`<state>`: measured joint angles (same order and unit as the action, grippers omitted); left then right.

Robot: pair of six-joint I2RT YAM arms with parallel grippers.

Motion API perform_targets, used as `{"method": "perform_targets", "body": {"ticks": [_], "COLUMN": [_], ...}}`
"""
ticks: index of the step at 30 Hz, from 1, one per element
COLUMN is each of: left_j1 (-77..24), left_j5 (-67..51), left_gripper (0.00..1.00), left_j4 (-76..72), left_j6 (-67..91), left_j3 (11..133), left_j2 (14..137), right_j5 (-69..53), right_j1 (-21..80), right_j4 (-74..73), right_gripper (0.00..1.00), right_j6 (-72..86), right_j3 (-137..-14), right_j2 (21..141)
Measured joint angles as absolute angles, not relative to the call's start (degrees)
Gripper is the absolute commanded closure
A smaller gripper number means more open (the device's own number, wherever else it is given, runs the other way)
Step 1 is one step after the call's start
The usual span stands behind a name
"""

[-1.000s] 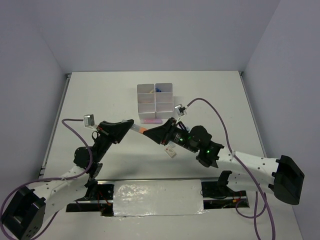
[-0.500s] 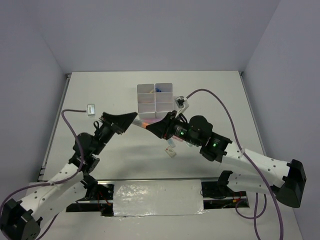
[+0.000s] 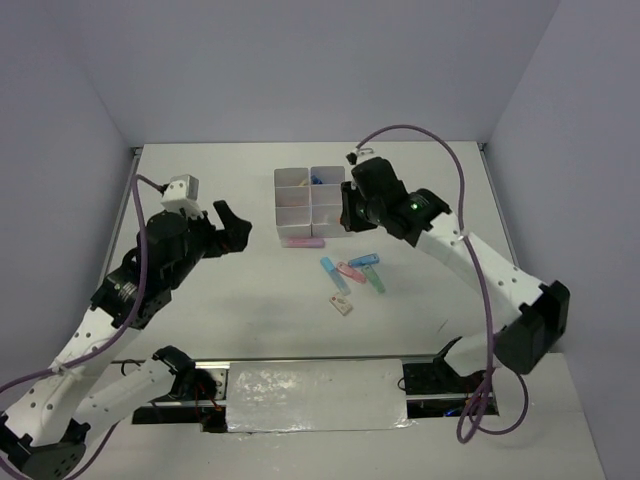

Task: Sort the stationery into containers
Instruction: Place the pen in the storage box.

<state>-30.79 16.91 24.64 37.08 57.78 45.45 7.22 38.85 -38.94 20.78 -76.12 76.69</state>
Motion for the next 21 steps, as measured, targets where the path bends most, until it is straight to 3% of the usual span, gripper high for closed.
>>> {"method": "perform_targets", "body": {"ticks": [8, 21], "left_j1": [-30.8, -30.8], "left_j5": [13.3, 9.0], "left_gripper": [0.01, 0.01], "left_j4": [30.8, 31.8], "left_j6": [25.5, 22.4], "left_j3": [49.2, 45.7], "left_j2": [35.4, 33.5], "right_j5": [10.5, 12.1], "right_j1": [35.0, 32.4], "right_j4": [-50.4, -58.6], "right_gripper": [1.0, 1.0], "right_j6": [14.5, 9.8], "right_j3": [-96.7, -115.6], "right_j2": [96.3, 109.9]}}
